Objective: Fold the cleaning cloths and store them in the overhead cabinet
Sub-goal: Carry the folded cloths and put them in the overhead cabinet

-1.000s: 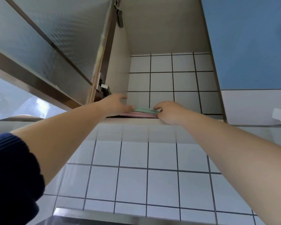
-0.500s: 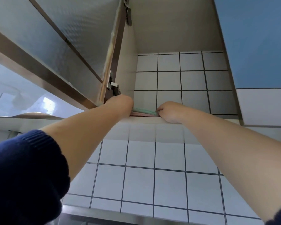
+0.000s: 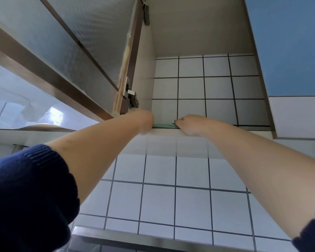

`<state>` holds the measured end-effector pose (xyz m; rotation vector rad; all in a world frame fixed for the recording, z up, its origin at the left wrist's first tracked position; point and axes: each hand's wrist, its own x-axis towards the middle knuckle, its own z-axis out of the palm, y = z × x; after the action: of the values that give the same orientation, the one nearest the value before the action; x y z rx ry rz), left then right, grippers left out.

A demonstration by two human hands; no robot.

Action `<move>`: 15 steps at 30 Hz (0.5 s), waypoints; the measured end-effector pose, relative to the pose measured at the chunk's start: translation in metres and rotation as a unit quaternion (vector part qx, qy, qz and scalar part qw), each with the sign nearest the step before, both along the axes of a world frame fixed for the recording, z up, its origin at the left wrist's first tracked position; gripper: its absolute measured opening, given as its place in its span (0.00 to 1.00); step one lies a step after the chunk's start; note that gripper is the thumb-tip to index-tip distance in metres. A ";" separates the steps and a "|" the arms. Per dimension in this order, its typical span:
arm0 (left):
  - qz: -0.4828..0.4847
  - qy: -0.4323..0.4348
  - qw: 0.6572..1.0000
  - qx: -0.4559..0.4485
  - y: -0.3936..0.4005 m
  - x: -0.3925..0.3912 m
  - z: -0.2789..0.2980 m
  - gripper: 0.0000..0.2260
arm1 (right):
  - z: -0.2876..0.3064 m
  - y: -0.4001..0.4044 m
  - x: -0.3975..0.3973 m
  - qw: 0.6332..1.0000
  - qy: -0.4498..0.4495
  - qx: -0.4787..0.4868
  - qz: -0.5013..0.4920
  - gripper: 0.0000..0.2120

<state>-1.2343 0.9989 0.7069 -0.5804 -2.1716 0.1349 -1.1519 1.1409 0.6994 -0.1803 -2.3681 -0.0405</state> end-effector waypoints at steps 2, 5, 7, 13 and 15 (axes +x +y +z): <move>-0.025 0.005 0.999 0.033 -0.002 0.006 -0.007 0.20 | -0.003 0.005 0.000 0.999 0.033 0.028 -0.001 0.20; -0.092 0.013 0.990 0.106 -0.007 0.010 -0.018 0.20 | -0.012 0.010 0.003 0.982 0.177 0.060 0.037 0.17; -0.145 0.025 0.978 0.150 -0.010 0.017 -0.025 0.19 | -0.020 0.010 0.009 0.963 0.244 0.080 0.079 0.13; -0.305 0.053 0.916 0.253 -0.022 0.068 -0.077 0.15 | -0.071 0.005 0.033 0.929 0.266 0.052 0.250 0.11; -0.340 0.016 0.888 0.309 -0.031 0.086 -0.102 0.14 | -0.095 -0.004 0.042 0.914 0.255 -0.014 0.316 0.11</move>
<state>-1.1485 0.9682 0.6051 -0.8971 -1.7106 -0.8856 -1.1097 1.1366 0.6048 0.5102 -1.8038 0.3133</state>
